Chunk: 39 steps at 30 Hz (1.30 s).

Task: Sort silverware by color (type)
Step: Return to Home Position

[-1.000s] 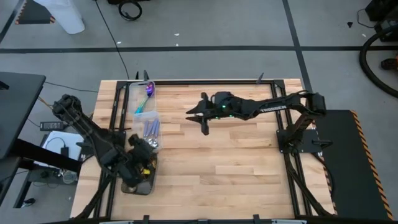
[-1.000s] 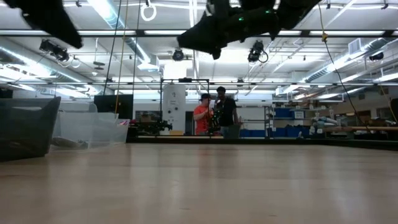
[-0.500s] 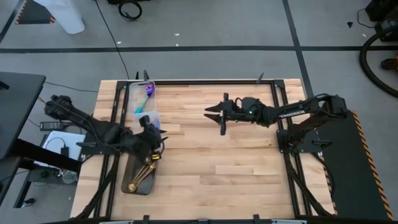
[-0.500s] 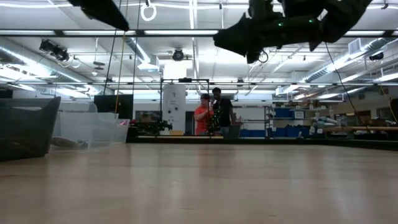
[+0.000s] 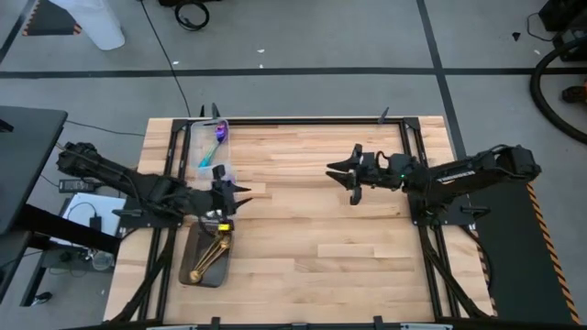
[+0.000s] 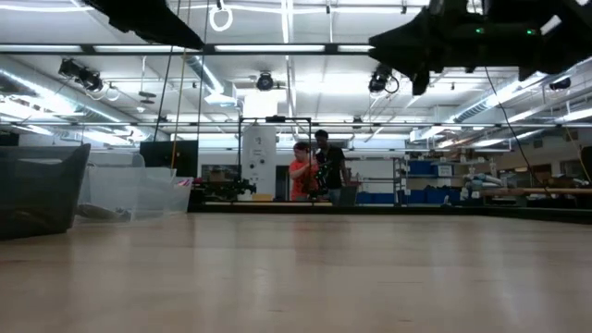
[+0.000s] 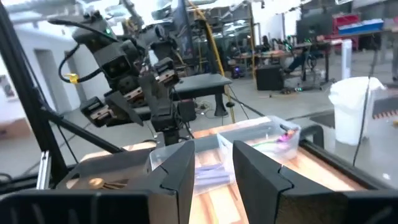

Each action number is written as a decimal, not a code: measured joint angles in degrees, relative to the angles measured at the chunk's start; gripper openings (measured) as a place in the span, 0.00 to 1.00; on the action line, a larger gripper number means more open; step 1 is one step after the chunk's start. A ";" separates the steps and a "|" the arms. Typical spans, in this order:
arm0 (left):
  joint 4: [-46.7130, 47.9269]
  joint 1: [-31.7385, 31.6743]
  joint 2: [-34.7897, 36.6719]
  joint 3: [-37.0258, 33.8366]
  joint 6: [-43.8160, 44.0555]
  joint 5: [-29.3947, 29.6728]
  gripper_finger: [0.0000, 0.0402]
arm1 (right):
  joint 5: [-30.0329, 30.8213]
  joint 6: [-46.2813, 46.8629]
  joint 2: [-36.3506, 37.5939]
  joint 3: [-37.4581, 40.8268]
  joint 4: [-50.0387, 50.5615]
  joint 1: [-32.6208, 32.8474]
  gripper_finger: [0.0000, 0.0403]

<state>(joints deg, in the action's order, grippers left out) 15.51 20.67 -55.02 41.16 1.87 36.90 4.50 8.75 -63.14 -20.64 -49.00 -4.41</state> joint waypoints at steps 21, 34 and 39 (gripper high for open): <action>-23.82 -0.37 30.36 -27.97 -2.16 -6.88 0.30 | 2.95 2.68 17.19 13.91 -5.04 2.77 0.29; -32.05 -0.14 38.75 -37.45 0.27 -10.54 0.30 | 13.10 -6.40 21.55 20.33 -15.00 5.25 0.29; -35.62 -0.13 39.47 -40.68 -0.45 -16.62 0.30 | 19.24 -4.15 21.55 20.33 -12.79 5.97 0.29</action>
<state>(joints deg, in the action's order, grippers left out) -20.11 20.53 -15.55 0.48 1.42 20.28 23.74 4.60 -41.59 -0.32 -61.78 1.56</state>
